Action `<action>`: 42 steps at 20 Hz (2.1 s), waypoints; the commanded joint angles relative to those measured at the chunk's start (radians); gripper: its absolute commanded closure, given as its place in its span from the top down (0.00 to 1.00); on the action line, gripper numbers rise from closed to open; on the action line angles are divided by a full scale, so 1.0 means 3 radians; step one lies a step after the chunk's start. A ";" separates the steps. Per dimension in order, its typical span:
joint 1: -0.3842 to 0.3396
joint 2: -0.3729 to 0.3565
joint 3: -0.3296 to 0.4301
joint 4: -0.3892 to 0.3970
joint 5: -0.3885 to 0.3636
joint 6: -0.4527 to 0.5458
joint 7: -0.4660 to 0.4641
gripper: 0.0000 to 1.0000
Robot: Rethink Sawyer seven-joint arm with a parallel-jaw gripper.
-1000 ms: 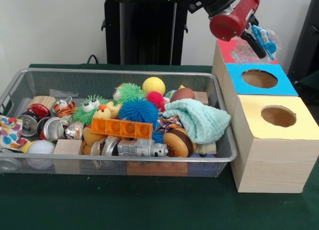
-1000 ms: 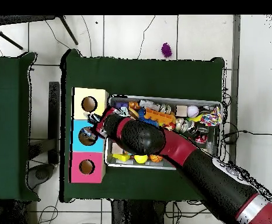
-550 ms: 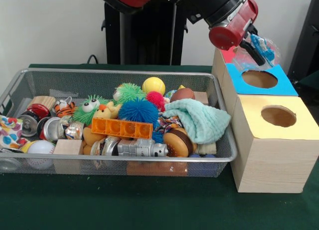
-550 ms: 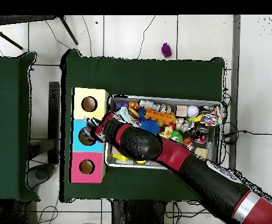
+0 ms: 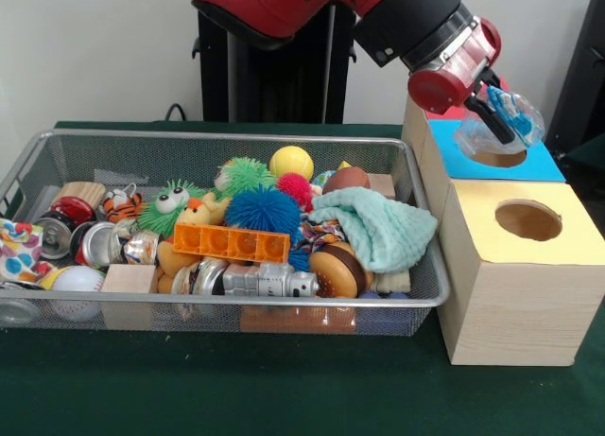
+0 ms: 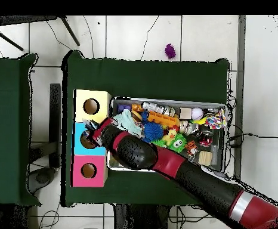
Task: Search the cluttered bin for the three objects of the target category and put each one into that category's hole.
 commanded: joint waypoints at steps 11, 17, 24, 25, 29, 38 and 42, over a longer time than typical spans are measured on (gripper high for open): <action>0.0065 0.0485 -0.0048 0.0166 0.0153 -0.0399 0.1394 0.00; 0.0136 0.0695 -0.0145 0.0075 -0.0124 -0.0569 0.1233 0.00; 0.0173 0.0639 -0.0129 0.0010 -0.0299 -0.0604 0.1192 0.00; 0.0171 0.0610 -0.0116 0.0006 -0.0306 -0.0587 0.1193 0.00; 0.0118 0.0599 -0.0091 0.0006 -0.0331 -0.0535 0.1176 0.00; -0.0093 0.0548 -0.0065 0.0005 -0.0399 -0.0313 0.1046 0.00; -0.0201 0.0602 -0.0080 -0.0010 -0.0488 -0.0253 0.0969 0.00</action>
